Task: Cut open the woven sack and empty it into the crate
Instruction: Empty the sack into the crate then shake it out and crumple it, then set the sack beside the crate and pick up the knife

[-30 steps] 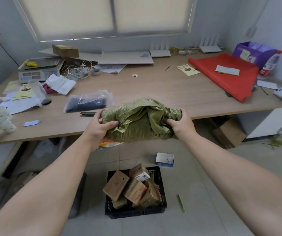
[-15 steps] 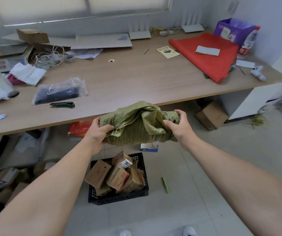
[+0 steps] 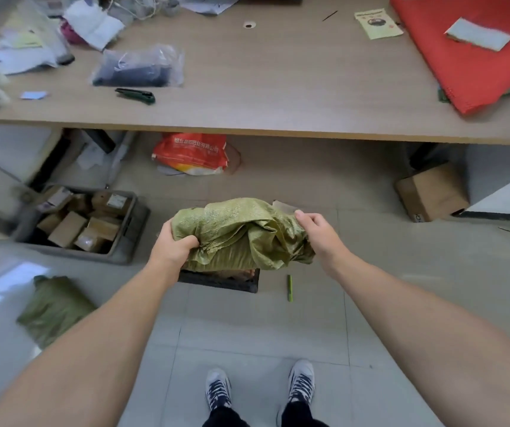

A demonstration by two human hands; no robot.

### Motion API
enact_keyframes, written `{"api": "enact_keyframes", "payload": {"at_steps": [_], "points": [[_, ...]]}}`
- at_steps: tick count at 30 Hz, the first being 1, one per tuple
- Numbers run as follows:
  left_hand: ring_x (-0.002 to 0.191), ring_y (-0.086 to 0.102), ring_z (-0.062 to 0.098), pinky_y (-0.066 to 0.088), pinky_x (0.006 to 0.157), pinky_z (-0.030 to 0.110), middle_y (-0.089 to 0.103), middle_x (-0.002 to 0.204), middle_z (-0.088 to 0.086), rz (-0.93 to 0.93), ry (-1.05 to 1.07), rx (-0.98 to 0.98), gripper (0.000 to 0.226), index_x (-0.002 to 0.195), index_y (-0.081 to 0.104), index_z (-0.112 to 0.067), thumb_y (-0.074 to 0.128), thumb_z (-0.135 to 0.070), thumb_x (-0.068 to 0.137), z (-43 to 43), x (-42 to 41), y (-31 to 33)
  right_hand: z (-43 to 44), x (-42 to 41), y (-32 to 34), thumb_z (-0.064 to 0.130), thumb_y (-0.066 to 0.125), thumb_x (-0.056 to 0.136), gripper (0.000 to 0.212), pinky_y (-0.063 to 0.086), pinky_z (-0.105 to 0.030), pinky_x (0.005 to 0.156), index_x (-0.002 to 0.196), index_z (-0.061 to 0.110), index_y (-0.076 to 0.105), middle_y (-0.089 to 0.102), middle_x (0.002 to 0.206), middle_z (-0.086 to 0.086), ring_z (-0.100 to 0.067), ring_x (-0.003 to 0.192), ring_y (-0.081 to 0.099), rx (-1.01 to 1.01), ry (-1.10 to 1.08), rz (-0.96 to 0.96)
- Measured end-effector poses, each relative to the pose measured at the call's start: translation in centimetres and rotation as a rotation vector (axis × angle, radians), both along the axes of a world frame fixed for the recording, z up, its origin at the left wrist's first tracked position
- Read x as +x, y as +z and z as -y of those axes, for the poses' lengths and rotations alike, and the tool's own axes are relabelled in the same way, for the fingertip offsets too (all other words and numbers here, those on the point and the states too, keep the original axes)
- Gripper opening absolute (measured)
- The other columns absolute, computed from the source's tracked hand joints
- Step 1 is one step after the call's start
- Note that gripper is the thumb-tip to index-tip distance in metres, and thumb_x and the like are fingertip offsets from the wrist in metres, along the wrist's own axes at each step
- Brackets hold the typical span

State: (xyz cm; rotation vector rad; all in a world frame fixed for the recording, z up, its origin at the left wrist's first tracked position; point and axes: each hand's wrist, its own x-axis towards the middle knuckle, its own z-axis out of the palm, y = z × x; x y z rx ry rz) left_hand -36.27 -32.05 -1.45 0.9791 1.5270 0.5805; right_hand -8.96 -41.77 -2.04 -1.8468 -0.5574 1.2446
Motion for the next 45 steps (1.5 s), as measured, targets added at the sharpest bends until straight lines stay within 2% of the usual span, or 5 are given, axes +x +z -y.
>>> {"api": "enact_keyframes", "payload": {"at_steps": [15,24,33,38,45], "points": [[0.106,0.055,0.020,0.046,0.070,0.024,0.058,0.117,0.000,-0.217,-0.143,0.000,0.072,0.136,0.044,-0.028,0.052,0.013,0.077,4.9,-8.5,-14.7,5.5,-11.2,-14.9,0.031,0.073,0.085,0.055,0.043,-0.026,0.052,0.132,0.024,0.046,0.053,0.117,-0.001,-0.017,0.081,0.058,-0.300,0.127,0.095],[0.102,0.058,0.026,0.052,0.079,0.036,0.061,0.102,-0.003,-0.285,-0.192,-0.182,0.061,0.121,0.043,-0.038,0.052,0.007,0.080,7.1,-8.9,-32.0,7.5,-13.1,-32.0,0.059,0.040,0.094,0.050,0.044,-0.042,0.104,0.124,0.025,0.060,0.062,0.126,-0.004,-0.026,0.115,0.056,-0.439,0.043,-0.018],[0.103,0.062,0.029,0.053,0.089,0.054,0.065,0.113,0.003,-0.055,0.030,-0.313,0.030,0.101,0.059,-0.031,0.069,-0.041,0.075,6.8,-8.0,-52.4,7.2,-12.9,-52.2,0.037,0.064,0.092,0.043,0.041,-0.029,0.083,0.127,0.015,0.053,0.062,0.120,-0.005,-0.021,0.098,0.055,-0.417,0.188,0.084],[0.098,0.060,0.018,0.050,0.065,0.030,0.058,0.119,0.000,-0.102,-0.051,-0.204,0.064,0.134,0.042,-0.021,0.078,-0.029,0.081,4.9,-7.1,-60.6,5.4,-13.2,-60.5,0.038,0.067,0.089,0.049,0.046,-0.034,0.098,0.131,0.017,0.053,0.060,0.130,-0.007,-0.026,0.115,0.058,-0.351,0.177,0.133],[0.110,0.055,0.024,0.048,0.090,0.038,0.053,0.126,0.002,-0.198,-0.070,-0.147,0.083,0.142,0.033,-0.020,0.082,-0.027,0.076,1.7,-7.6,-68.0,2.7,-13.5,-66.8,0.039,0.063,0.090,0.054,0.039,-0.027,0.094,0.139,0.021,0.048,0.046,0.136,-0.008,-0.031,0.121,0.054,-0.316,0.245,0.200]]}}
